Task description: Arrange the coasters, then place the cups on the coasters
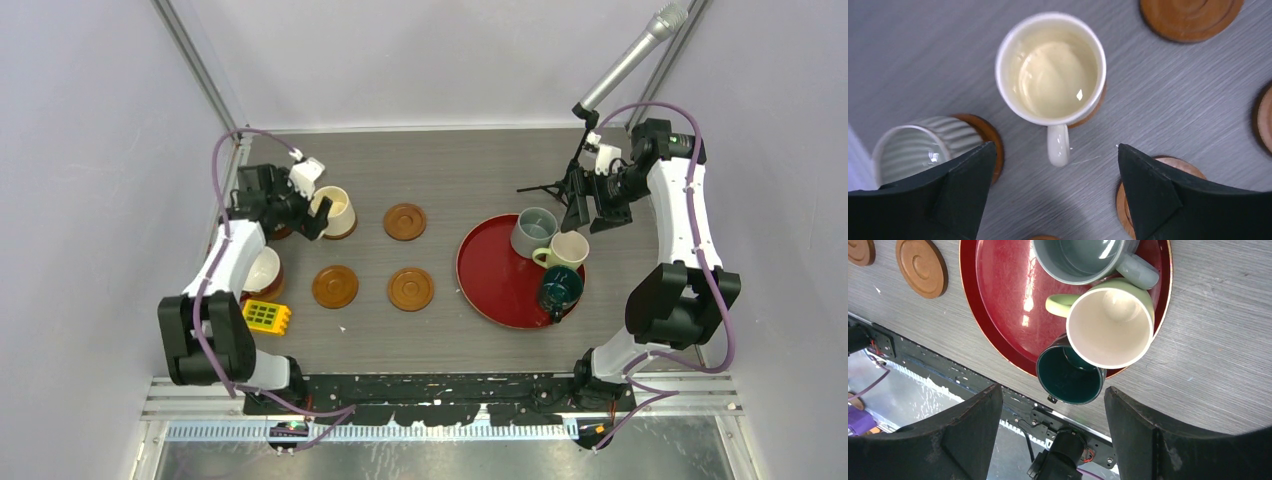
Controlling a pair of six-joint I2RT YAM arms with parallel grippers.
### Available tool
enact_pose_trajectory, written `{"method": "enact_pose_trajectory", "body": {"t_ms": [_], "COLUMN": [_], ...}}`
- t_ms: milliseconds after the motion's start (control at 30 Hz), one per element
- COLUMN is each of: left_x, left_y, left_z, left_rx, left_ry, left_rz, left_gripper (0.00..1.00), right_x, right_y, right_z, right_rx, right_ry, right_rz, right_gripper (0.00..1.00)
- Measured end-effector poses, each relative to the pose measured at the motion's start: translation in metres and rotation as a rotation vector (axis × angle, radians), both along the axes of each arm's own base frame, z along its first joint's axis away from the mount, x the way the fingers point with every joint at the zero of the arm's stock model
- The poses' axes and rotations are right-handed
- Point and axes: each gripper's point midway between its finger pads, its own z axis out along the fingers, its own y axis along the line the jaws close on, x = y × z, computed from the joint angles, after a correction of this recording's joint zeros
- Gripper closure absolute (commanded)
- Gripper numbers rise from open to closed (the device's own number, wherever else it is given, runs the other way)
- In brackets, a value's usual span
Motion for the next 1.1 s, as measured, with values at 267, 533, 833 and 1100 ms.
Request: {"method": "enact_pose_trajectory", "body": {"t_ms": [267, 533, 833, 1100], "left_x": [-0.002, -0.043, -0.096, -0.086], "left_y": [-0.032, -0.158, -0.243, -0.240], "left_z": [0.101, 0.092, 0.065, 0.060], "left_rx": [-0.004, -0.043, -0.078, -0.102], "left_ry": [-0.106, 0.009, 0.145, 0.154], "left_rz": [-0.101, -0.364, -0.516, -0.407], "left_gripper": [0.00, 0.00, 0.00, 0.00], "right_x": [0.004, -0.014, -0.077, -0.116], "right_y": [0.005, 0.002, -0.034, -0.036], "right_z": [0.003, 0.001, -0.020, -0.073], "right_rx": [0.029, 0.020, -0.048, -0.047], "right_ry": [-0.019, -0.015, 0.043, 0.112], "right_rz": [-0.001, 0.066, 0.153, 0.296], "right_gripper": [0.21, 0.21, 0.38, 0.44]}}
